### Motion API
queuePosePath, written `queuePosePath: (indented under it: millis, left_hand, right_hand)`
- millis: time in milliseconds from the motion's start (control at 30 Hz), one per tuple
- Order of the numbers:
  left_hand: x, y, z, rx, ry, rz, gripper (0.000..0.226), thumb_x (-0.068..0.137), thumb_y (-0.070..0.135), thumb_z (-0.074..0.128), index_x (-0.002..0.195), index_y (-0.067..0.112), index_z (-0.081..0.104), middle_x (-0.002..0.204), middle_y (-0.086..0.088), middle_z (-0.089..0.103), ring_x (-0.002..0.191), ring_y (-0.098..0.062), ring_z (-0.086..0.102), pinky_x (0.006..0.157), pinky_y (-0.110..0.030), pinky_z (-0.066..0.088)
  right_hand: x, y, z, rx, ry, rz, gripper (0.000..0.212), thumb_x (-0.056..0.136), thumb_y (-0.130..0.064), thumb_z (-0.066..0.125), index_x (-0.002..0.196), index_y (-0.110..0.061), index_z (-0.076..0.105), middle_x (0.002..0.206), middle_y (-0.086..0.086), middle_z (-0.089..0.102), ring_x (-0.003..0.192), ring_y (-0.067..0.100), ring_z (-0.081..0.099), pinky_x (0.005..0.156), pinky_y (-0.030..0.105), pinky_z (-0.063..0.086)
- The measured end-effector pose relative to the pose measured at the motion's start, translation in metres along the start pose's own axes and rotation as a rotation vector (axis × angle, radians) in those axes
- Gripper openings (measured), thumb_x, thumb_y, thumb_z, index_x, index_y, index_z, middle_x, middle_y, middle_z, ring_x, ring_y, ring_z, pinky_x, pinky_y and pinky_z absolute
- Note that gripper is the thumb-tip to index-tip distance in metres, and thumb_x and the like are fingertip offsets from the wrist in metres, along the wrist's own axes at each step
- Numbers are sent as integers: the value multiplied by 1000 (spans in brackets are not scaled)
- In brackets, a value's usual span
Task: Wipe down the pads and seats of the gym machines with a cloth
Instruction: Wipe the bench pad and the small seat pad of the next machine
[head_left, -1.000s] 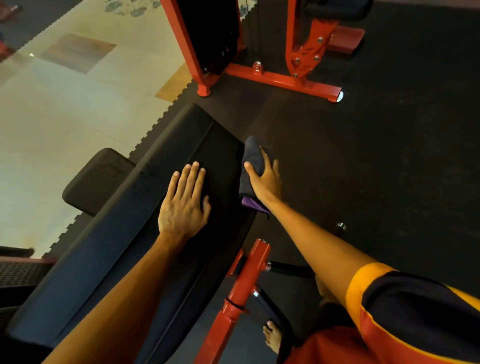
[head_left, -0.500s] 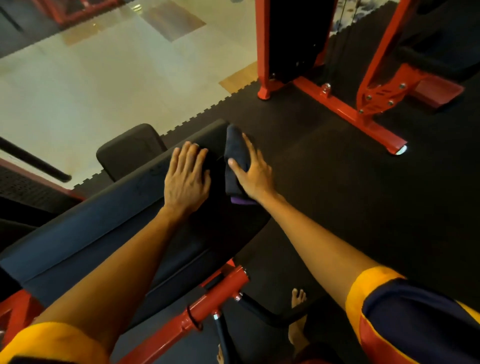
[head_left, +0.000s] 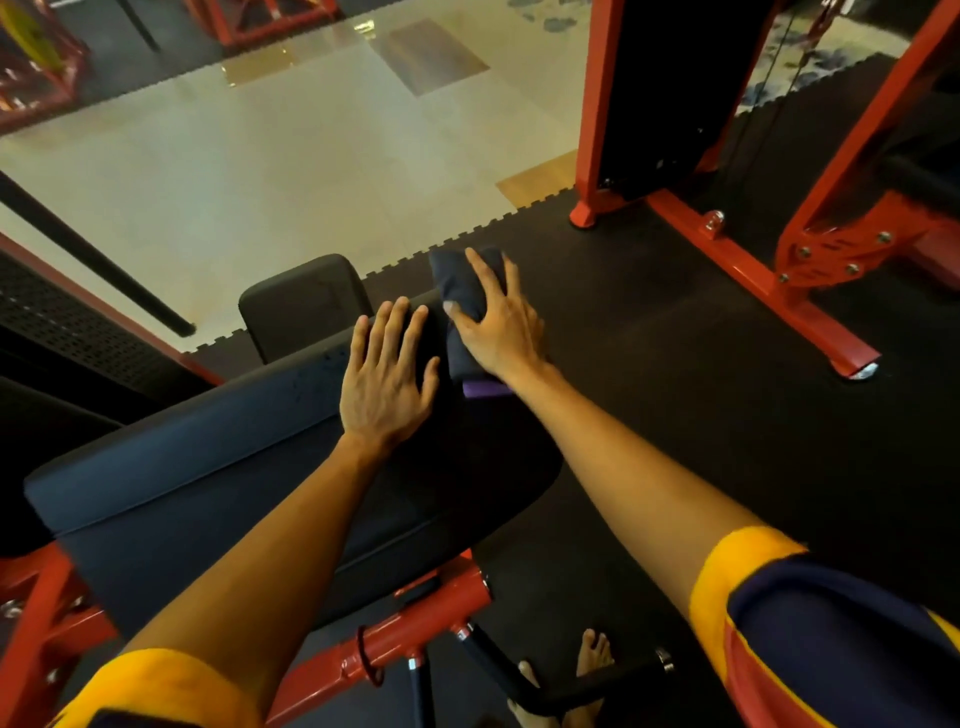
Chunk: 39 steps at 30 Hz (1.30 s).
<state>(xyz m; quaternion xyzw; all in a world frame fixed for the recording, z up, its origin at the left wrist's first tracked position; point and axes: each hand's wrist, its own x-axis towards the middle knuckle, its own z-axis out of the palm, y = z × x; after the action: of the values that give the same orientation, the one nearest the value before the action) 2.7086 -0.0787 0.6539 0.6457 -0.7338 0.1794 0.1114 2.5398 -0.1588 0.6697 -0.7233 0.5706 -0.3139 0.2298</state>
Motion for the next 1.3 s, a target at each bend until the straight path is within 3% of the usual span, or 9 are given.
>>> queuePosePath:
  millis: [100, 233, 433, 567, 767, 967, 1067, 1167, 1300]
  left_hand:
    - [-3, 0, -1, -35, 25, -37, 64, 104, 40, 37, 158, 7, 27, 164, -16, 26, 154, -28, 20, 127, -48, 12]
    - [-7, -2, -1, -77, 28, -47, 64, 102, 35, 34, 156, 2, 29, 164, -17, 26, 154, -28, 19, 127, -46, 11]
    - [-11, -18, -11, -178, 104, -192, 62, 102, 31, 42, 155, 2, 31, 161, -18, 30, 152, -30, 25, 126, -48, 13]
    - [-43, -68, -20, -131, 125, -264, 60, 102, 29, 42, 154, 1, 31, 160, -19, 33, 150, -31, 28, 126, -48, 14]
    - [-69, -100, -25, -83, 81, -399, 56, 102, 36, 36, 144, 0, 45, 149, -19, 47, 146, -33, 35, 126, -51, 14]
    - [-71, -96, -25, -96, 75, -461, 52, 103, 34, 35, 140, 1, 50, 144, -18, 52, 141, -33, 41, 125, -48, 17]
    - [-70, -96, -21, -111, 110, -470, 46, 104, 29, 38, 137, -1, 51, 142, -20, 53, 138, -34, 44, 124, -47, 21]
    - [-71, -101, -17, -76, 135, -471, 46, 105, 22, 47, 142, -7, 45, 145, -26, 49, 139, -38, 43, 123, -48, 24]
    - [-71, -98, -24, -152, 151, -511, 44, 104, 28, 36, 132, -1, 52, 134, -21, 55, 128, -35, 51, 122, -47, 25]
  right_hand:
    - [1, -7, 4, -117, 39, -135, 67, 98, -51, 58, 158, -34, 34, 171, 7, 11, 144, 40, 39, 102, 51, 48]
    - [-45, 20, 9, -256, -30, -313, 77, 96, -55, 57, 161, -39, 19, 172, 4, -4, 157, 36, 10, 120, 60, 27]
    - [-22, -1, 11, -358, 17, -147, 83, 92, -69, 48, 162, -35, 18, 172, 10, -3, 157, 36, 3, 123, 63, 12]
    - [-35, -52, 52, -419, 61, -212, 82, 90, -77, 36, 160, -33, 30, 170, 14, 10, 156, 41, 8, 123, 63, 2]
    - [-39, -80, 67, -433, -43, -506, 68, 97, -69, 37, 157, -35, 37, 167, 8, 26, 153, 34, 23, 125, 58, 10]
    - [-28, -68, 50, -403, 77, -190, 64, 97, -67, 36, 148, -31, 50, 156, 16, 39, 149, 36, 30, 126, 57, 8]
    - [-35, -119, 85, -413, -54, -298, 63, 97, -68, 35, 141, -28, 58, 152, 13, 47, 143, 35, 39, 125, 54, 13]
    - [-32, -148, 98, -401, -154, -452, 62, 98, -67, 35, 132, -24, 64, 140, 8, 57, 123, 33, 57, 113, 49, 35]
    - [-5, -109, 62, -459, -173, -593, 64, 97, -69, 33, 134, -25, 61, 128, 5, 58, 109, 29, 61, 95, 42, 44]
